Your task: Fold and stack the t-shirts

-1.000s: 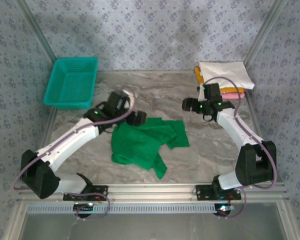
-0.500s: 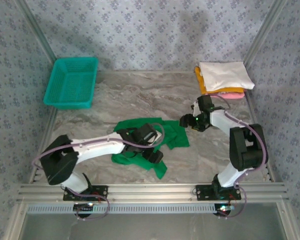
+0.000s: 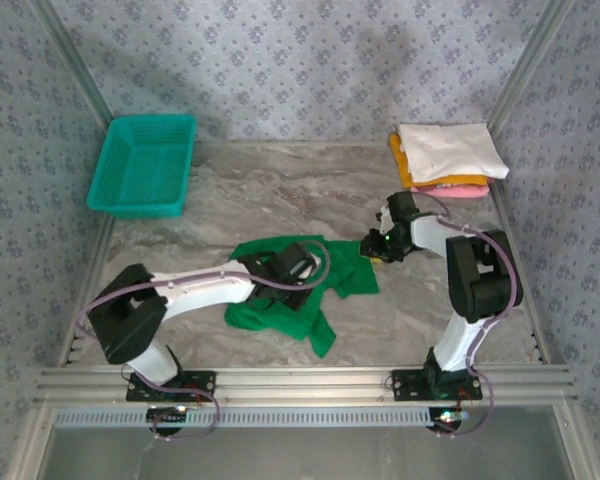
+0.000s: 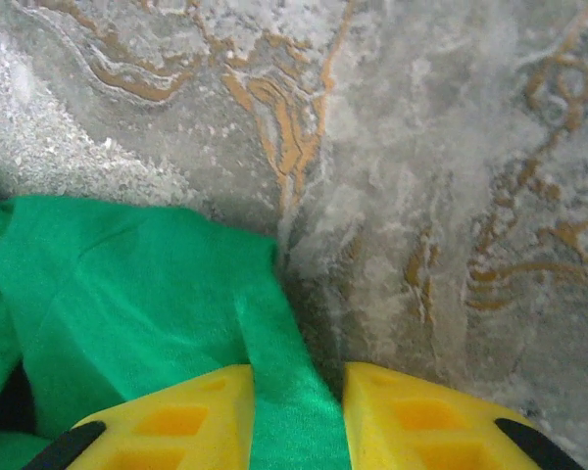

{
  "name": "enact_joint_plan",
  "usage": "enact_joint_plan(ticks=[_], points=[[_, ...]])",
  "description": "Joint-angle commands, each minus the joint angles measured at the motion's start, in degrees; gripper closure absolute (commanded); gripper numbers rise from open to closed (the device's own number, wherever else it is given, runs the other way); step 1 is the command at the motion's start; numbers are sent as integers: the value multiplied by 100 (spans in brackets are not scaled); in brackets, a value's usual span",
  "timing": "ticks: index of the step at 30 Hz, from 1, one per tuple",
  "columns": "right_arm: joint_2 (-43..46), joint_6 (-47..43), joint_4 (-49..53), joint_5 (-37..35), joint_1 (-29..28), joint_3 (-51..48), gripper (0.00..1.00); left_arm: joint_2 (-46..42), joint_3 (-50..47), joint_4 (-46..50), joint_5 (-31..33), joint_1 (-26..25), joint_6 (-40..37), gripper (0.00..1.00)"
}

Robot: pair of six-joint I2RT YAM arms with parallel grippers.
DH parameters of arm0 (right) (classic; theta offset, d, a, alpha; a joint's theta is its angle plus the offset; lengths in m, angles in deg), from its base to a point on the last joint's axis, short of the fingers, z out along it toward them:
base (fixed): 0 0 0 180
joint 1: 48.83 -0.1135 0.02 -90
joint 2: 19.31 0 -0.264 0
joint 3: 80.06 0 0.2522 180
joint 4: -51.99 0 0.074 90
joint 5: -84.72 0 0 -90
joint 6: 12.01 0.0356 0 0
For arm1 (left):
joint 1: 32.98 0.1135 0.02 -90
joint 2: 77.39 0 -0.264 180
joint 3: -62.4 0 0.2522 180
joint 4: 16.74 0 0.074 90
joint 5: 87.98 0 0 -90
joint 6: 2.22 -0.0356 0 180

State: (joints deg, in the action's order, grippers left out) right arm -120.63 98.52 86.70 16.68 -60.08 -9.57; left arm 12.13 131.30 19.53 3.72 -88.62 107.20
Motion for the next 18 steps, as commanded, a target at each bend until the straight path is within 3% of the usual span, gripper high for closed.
enact_joint_plan(ticks=[1, 4, 5, 6, 7, 11, 18], points=[[-117, 87, -284, 87, -46, 134, 80, -721, -100, 125, 317, 276, 4, 100], [50, 125, -347, 70, 3, 102, 87, -1146, -248, 6, 45, 559, -13, 100], [95, 102, -332, 81, 7, 118, 91, -1149, -205, 13, -57, 583, -49, 80], [139, 92, -326, 45, 15, 120, 95, -1055, -99, 73, -175, 564, -99, 42], [168, 106, -328, 22, 16, 111, 98, -910, 39, 184, -209, 507, -122, 26], [140, 133, -363, 10, 47, 83, 100, 29, 845, 778, 66, -12, -220, 5], [172, 224, -508, 43, 112, -54, 100, 1209, 1548, 1234, 603, -793, 71, 2]])
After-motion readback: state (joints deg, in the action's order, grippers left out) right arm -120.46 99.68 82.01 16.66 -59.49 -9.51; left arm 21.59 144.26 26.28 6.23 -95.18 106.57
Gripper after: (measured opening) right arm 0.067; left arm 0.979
